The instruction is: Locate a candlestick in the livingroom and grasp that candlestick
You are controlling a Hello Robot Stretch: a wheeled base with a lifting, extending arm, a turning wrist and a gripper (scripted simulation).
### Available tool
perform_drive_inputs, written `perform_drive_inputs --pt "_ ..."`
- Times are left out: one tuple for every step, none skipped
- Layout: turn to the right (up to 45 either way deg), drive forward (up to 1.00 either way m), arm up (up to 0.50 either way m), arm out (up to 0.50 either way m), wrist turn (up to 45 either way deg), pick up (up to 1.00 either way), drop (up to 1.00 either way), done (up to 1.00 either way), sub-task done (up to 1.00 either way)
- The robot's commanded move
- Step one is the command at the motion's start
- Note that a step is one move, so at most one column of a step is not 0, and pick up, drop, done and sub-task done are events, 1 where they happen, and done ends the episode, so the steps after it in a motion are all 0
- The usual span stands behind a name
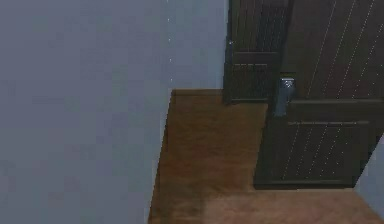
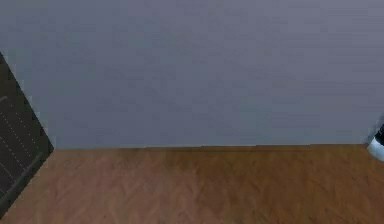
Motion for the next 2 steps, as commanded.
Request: perform_drive_inputs --pt "0.0 1.00 0.00 0.00 0.0 0.00 0.00 0.00 0.00" --pt "0.0 0.50 0.00 0.00 0.0 0.00 0.00 0.00 0.00"
